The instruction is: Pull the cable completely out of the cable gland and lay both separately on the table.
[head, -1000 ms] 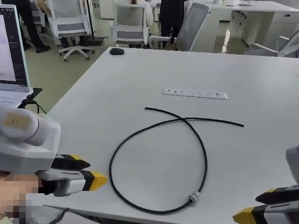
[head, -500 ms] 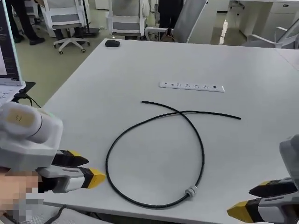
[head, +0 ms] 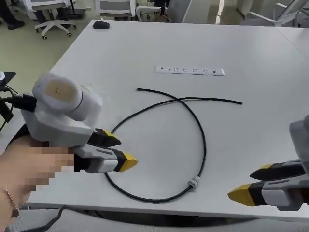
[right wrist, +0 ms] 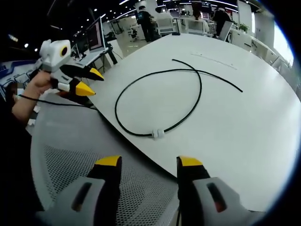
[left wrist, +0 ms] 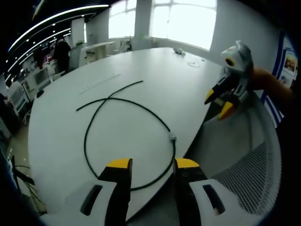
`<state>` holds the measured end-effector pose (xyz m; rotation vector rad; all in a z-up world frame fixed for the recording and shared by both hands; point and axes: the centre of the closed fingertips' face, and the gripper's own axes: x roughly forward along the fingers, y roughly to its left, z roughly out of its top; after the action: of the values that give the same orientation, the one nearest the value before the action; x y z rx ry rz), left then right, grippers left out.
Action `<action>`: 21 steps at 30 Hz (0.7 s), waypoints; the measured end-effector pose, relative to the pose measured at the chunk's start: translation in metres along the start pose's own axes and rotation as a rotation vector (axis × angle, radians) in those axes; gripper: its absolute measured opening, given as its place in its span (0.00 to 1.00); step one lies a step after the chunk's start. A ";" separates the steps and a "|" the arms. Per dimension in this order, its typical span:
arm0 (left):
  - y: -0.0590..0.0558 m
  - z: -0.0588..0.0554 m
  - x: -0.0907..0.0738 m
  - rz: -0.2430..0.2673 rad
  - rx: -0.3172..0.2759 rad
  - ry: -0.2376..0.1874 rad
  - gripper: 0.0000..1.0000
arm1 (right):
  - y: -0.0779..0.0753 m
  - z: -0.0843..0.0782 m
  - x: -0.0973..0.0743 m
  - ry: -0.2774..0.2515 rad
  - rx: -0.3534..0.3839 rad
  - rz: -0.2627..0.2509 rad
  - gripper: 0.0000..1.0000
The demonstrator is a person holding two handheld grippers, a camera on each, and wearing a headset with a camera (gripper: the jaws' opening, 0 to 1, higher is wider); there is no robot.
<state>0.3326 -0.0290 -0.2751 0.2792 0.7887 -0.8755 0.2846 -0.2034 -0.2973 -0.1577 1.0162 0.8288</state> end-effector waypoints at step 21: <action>-0.054 0.009 0.141 -0.271 0.010 0.106 0.31 | -0.014 -0.005 -0.001 0.020 -0.004 -0.078 0.41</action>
<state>0.3505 -0.1494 -0.3653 0.2322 0.9346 -1.1266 0.2908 -0.2157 -0.3027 -0.2082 1.0212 0.7598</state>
